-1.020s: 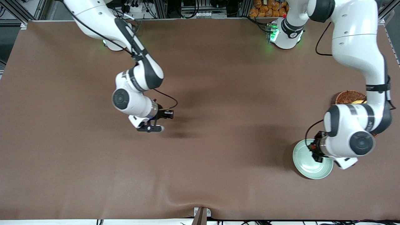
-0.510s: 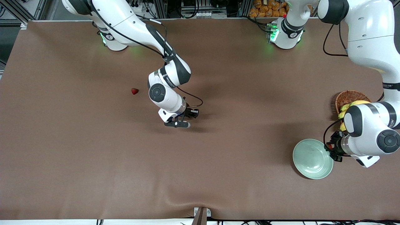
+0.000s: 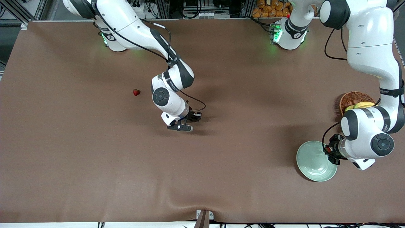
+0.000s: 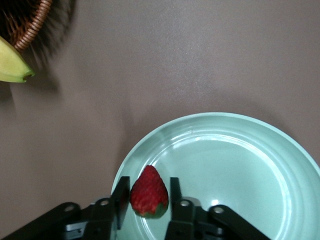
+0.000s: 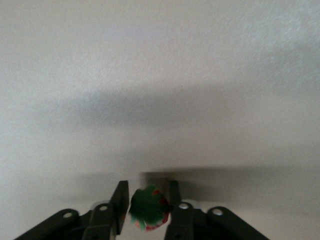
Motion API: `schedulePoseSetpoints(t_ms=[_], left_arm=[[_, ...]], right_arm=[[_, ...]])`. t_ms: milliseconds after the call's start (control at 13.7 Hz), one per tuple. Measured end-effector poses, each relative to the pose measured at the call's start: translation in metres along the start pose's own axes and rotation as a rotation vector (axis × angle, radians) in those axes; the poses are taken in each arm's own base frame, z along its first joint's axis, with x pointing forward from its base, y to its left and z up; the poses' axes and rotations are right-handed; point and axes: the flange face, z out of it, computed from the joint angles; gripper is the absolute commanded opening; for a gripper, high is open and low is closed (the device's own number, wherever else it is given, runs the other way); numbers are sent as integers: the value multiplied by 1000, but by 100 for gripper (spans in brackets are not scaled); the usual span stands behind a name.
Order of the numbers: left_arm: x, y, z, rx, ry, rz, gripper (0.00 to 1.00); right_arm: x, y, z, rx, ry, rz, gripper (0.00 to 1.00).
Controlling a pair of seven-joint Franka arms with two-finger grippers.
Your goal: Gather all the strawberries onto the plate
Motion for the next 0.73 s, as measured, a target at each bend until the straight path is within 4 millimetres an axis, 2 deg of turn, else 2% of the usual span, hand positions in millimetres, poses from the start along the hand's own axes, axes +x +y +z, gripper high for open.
schedulePoseSetpoints(t_ms=[219,437,583,729], left_arm=[[-6,2,0,-1,-1,8,100],[-19,5,-10,-16,-12,27,100],[-50,11,-34,-49,-38,70,100],[-102,13,-68,-80,-50,140,100]], right_arm=[[16,10,-20,-13,19,6,100],[26,26,-64,-59,-17,-47,100],[24,46,-88,-92,-32,-65,100],[12,74,-100,-147,-39,-86,100]])
